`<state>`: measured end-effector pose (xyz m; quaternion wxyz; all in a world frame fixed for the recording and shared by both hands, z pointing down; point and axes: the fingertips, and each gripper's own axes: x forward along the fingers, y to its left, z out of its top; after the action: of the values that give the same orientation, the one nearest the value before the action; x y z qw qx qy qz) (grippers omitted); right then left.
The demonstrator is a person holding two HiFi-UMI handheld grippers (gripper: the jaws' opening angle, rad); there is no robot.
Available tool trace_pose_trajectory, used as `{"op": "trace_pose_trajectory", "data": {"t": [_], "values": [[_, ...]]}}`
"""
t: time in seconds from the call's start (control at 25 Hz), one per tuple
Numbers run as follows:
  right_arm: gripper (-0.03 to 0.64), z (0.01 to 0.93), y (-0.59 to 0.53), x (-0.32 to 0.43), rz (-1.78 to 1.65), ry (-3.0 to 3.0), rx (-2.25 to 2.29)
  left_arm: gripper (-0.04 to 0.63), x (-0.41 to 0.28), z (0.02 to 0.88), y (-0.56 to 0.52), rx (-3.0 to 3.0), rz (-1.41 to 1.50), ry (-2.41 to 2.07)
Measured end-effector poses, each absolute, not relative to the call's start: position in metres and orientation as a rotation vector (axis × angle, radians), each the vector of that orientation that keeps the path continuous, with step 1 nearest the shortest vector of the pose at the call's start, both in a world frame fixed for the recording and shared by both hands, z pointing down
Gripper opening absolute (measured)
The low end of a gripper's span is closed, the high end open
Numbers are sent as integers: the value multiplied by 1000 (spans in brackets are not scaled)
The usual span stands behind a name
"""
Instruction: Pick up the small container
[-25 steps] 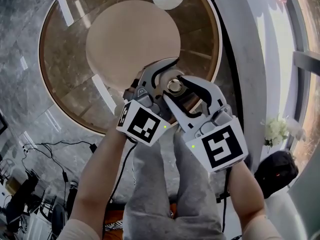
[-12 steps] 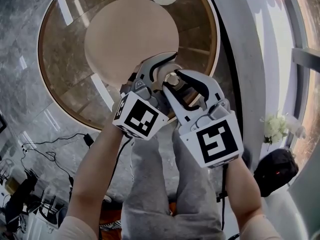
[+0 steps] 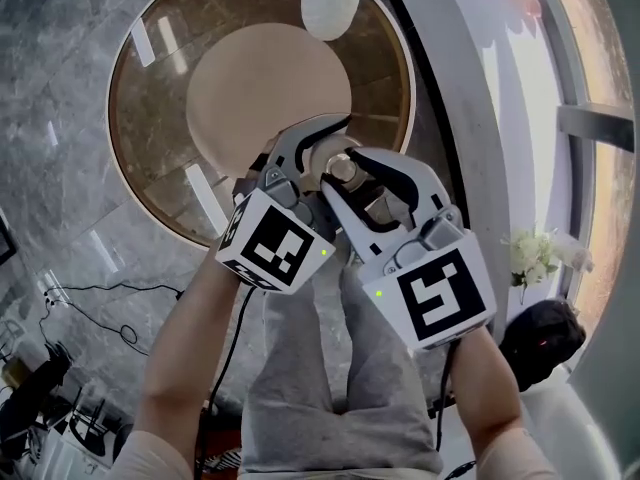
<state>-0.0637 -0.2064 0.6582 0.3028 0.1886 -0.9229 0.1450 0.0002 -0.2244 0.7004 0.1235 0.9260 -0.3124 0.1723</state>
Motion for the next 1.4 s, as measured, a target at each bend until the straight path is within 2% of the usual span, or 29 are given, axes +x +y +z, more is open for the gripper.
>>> {"op": "trace_pose_trajectory", "data": {"t": [0.92, 1.4], "values": [[127, 240, -190, -78, 97, -2644, 512, 359, -19, 284, -221, 2842, 564, -1071], [126, 82, -132, -66, -110, -2743, 471, 359, -11, 127, -171, 2902, 582, -1218]]}}
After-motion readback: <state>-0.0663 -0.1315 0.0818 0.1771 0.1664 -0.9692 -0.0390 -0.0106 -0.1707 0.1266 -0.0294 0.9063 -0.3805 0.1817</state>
